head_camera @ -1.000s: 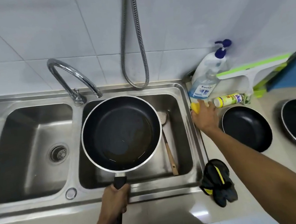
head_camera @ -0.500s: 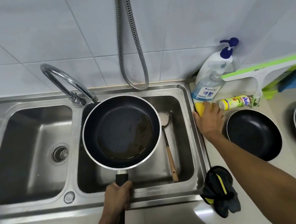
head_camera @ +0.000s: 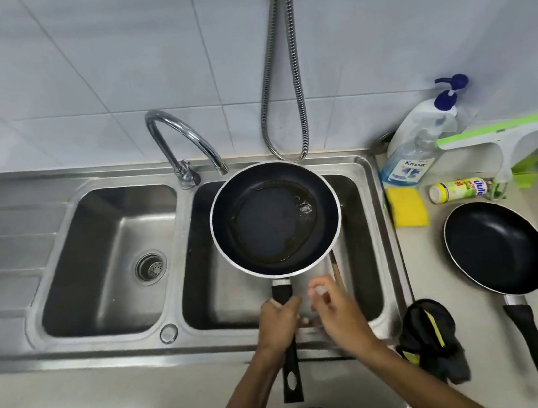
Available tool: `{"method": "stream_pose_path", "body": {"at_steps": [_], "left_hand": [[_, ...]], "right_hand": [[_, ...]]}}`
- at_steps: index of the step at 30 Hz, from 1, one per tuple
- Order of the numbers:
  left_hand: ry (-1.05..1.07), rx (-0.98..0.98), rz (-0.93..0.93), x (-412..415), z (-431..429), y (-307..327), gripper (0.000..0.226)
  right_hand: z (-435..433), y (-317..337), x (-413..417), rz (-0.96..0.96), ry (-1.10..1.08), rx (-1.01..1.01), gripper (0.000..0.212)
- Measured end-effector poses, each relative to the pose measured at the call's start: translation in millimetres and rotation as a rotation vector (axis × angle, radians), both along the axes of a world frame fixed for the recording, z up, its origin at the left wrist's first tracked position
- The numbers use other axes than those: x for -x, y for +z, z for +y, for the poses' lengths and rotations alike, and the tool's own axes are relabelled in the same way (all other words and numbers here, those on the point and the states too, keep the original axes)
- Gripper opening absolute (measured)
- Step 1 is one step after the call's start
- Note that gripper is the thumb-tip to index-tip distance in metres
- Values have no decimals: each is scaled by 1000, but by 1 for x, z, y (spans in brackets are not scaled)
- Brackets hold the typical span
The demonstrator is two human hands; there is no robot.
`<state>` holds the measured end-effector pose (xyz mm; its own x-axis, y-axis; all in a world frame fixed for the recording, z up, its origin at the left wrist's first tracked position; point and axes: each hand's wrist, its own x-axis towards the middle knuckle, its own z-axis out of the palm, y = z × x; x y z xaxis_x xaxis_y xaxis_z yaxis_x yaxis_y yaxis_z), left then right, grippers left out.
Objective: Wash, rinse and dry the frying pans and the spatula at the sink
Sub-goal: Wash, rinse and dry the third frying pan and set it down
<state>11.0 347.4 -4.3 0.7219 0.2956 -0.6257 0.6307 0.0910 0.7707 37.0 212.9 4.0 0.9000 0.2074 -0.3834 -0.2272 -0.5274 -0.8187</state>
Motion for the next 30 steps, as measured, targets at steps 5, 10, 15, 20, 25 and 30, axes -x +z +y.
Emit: {"method": "stream_pose_path", "body": {"at_steps": [5,10,15,20,25,30], "left_hand": [[-17,-44,-47,-7,-17,5,60],[-8,27,24,-11,-26,10,62],[-33,50,65,-1,-26,3,72],[-232,7,45,5,-8,-5,74],[-298,-684,96,-2,71,10,67],[-131,-1083,-213,-52,167,42,28]], "right_hand": [[14,11,35,222,-131,-283,41],[26,16,38,234,-108,-141,39],[24,15,42,291,-81,-164,45],[27,-7,49,89,-66,-43,38],[25,-27,43,19,-4,49,39],[27,-46,37,60,-7,73,49]]}}
